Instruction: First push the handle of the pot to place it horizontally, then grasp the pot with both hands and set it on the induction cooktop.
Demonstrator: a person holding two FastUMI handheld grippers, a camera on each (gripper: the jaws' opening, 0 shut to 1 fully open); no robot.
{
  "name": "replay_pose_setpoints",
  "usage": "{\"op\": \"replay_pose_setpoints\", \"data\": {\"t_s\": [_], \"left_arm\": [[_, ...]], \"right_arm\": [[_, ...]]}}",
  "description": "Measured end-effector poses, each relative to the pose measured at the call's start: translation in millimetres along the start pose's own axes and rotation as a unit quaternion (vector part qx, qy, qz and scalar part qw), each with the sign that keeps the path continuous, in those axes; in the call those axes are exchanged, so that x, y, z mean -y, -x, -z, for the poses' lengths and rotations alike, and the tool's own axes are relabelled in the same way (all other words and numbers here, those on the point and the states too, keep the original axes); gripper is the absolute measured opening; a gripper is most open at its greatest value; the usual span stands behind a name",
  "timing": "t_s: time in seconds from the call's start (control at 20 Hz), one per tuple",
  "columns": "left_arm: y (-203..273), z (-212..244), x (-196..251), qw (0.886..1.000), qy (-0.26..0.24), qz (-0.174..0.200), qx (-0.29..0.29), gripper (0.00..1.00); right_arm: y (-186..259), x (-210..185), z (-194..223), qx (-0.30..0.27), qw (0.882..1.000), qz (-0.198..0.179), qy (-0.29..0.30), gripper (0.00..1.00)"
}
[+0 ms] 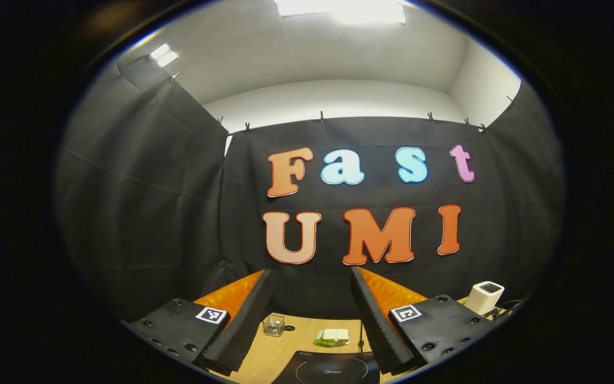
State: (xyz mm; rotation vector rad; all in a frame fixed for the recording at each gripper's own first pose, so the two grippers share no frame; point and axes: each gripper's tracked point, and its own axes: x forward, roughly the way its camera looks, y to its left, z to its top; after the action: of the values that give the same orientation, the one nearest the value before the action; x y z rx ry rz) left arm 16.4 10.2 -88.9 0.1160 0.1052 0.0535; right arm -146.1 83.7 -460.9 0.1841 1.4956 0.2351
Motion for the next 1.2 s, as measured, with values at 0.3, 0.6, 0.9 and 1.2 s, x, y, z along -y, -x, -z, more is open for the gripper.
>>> {"op": "replay_pose_setpoints", "data": {"t_s": [0.3, 0.6, 0.9, 1.2], "left_arm": [[-1, 3, 3, 1.000, 0.002, 0.001, -0.003, 0.96], [-3, 10, 10, 1.000, -0.003, 0.003, -0.010, 0.94], [-9, 18, 14, 1.000, -0.002, 0.005, -0.020, 0.97], [-16, 31, 17, 0.999, -0.004, 0.007, -0.034, 0.96]], "right_arm": [[-2, 31, -12, 0.007, 0.999, 0.031, -0.006, 0.00], [-4, 68, -32, 0.025, 0.997, 0.066, -0.023, 0.00], [-5, 93, -51, 0.037, 0.995, 0.086, -0.030, 0.00], [-11, 115, -73, 0.048, 0.992, 0.113, -0.031, 0.00]]}}
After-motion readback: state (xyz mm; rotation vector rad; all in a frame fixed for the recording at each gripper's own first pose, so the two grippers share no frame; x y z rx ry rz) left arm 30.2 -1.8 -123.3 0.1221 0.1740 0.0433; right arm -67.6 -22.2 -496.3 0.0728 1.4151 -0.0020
